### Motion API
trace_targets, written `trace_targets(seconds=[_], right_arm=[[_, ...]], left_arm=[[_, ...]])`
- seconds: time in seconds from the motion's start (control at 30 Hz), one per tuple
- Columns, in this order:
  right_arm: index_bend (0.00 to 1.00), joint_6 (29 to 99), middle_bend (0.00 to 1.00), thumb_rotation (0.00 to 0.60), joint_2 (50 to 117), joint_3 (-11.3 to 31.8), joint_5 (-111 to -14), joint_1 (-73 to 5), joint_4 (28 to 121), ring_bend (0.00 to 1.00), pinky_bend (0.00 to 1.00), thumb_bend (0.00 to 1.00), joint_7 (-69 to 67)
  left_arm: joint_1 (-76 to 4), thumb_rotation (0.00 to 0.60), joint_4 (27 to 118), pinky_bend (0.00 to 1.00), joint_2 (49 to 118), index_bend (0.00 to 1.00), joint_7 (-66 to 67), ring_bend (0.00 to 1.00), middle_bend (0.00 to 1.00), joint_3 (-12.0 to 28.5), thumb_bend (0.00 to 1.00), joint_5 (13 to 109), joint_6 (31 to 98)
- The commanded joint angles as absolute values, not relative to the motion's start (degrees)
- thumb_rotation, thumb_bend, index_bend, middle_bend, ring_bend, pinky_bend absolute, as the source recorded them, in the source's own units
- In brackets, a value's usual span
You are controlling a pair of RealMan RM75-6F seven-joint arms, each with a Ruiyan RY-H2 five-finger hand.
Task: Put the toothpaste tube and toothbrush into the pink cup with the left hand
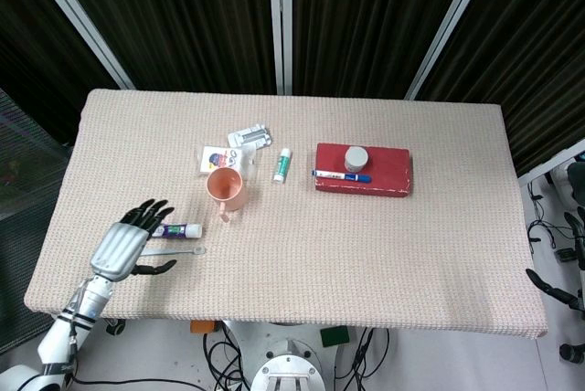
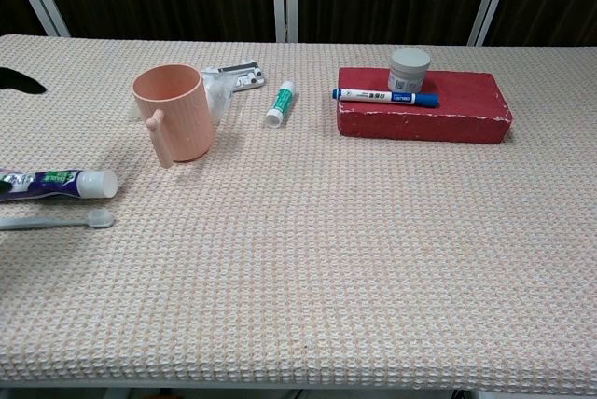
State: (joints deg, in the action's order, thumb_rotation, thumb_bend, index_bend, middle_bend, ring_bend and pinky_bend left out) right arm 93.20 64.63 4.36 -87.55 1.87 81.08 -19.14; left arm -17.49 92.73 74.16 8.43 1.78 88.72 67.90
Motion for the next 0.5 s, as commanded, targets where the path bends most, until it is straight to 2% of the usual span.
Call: trace_targets(seconds=[0.03,0.23,0.5], right_arm=[[0.0,92.98,0.0,0.574,64.59,4.42,-87.4,1.82,80.97,0.0,0.0,0.32,-19.26],[0.0,92.47,0.0,0.574,64.71,4.41,-87.35,1.62,80.64,0.0,0.0,0.32,-19.37],[0.0,92.75,0.0,0.574,64.73,4.52,-87.39,1.73,80.27,0.0,0.0,0.32,-19.85]], left_arm=[[-19.53,0.363,91.32,0.18,77.04,0.12,10.44,0.01,0.05,2.24,0.14,86.94,65.32],[-20.53,0.367,89.27,0.18,79.46,0.12,11.47,0.01,0.05,2.65,0.14,84.49,64.05],[-21.75,0.456,86.58,0.19,81.76,0.16,12.0,0.03,0.09,3.81,0.15,81.46,63.29]])
